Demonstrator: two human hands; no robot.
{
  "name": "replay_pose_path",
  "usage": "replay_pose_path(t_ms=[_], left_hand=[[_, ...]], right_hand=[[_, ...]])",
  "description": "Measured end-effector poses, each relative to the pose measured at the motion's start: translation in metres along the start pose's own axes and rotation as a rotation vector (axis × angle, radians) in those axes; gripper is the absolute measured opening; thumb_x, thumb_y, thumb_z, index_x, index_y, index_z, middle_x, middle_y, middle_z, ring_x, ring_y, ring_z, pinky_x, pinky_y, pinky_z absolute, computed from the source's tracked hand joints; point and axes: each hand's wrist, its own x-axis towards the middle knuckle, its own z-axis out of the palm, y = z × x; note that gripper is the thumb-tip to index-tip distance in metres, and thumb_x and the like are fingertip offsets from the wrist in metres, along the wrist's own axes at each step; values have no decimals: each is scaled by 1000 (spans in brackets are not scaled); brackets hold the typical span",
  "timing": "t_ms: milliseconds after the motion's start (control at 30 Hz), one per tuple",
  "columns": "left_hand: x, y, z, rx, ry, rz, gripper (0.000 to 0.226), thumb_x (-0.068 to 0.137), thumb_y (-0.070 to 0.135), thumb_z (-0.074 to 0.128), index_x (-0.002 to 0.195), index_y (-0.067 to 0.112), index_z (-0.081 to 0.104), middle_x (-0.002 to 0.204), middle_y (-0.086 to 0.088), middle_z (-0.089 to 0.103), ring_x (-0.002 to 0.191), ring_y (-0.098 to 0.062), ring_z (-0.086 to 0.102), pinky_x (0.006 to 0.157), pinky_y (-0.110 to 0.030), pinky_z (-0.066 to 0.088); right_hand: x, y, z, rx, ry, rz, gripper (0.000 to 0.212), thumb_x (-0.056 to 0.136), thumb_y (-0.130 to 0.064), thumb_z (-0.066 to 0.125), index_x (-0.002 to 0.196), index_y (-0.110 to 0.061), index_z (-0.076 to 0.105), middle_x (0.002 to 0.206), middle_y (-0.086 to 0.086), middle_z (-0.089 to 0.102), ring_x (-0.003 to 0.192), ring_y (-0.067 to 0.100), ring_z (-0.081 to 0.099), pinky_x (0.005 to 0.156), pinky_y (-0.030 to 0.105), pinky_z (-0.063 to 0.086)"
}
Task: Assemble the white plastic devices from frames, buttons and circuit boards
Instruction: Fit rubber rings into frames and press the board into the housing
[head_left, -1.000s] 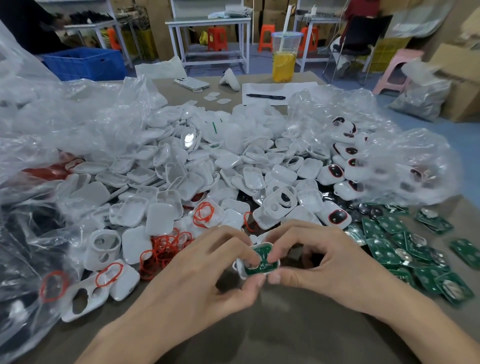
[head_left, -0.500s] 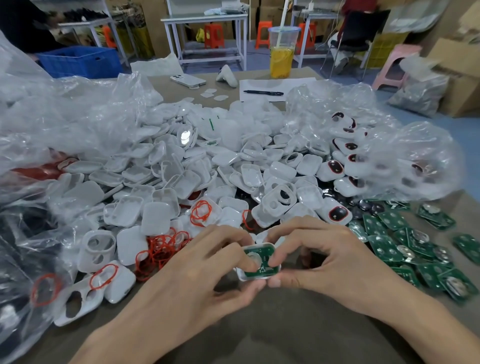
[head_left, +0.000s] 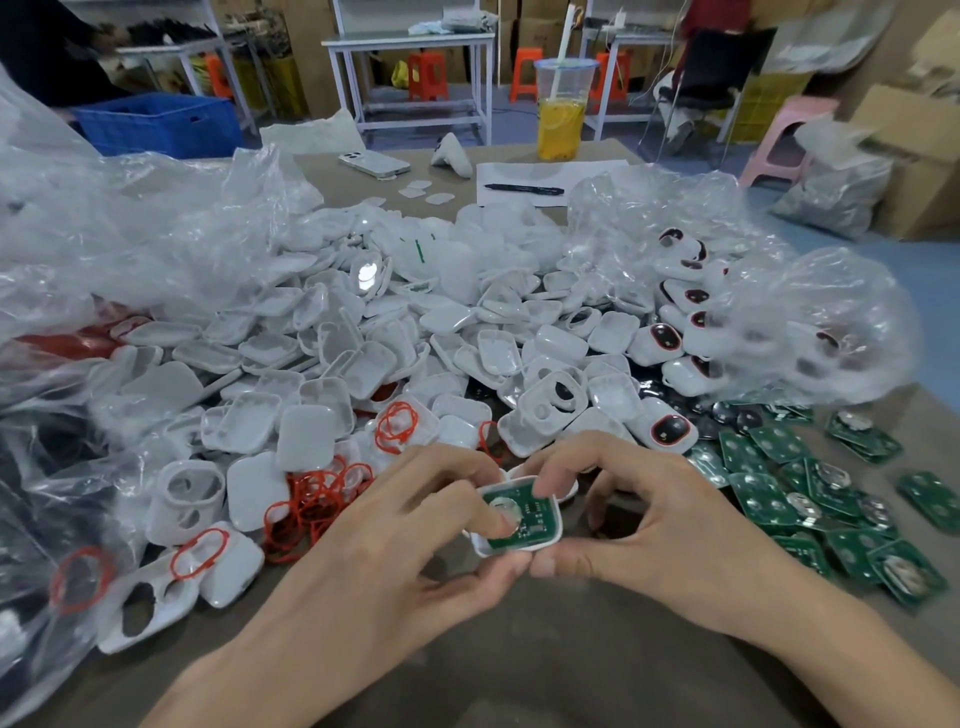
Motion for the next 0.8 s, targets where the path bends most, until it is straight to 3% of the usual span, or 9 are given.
replay_pose_path(t_ms=[167,300,467,600,800], left_hand=[[1,2,-2,41,3,21,20,90,34,68,86,15,68,114,8,60,96,-13,62,77,-21,50],[1,2,-1,73,11,31,19,89,32,70,85,14,69,112,6,60,97,-12,61,80,-22,48],[1,1,-1,76,17,40,17,89,31,71,85,15,69,113,7,60,97,-13,61,79,-23,48],[0,0,-1,51,-5,27,15,89,32,71,87,18,65,112,7,59,97,-11,60,79,-22,47],[-1,1,-3,46,-33,6,18,88,33,71,85,15,68,113,7,60,98,-10,60,80,-18,47]], right_hand=[[-1,-2,0,-7,12,30,66,59,-70,83,119,-49,62,108,-13,63,87,26,62,80,50,57],[0,-1,0,-28,6,-17,47,65,-68,81,106,-49,65,118,-11,66,93,21,65,82,52,56],[0,-1,1,-64,8,-71,34,69,-61,80,98,-51,65,122,-25,64,115,12,61,91,42,52],[0,-2,1,-102,8,-110,33,70,-62,78,98,-51,65,121,-26,64,106,9,59,77,20,48],[0,-2,1,-145,14,-131,31,70,-63,75,96,-49,66,120,-28,64,102,4,54,70,19,45]])
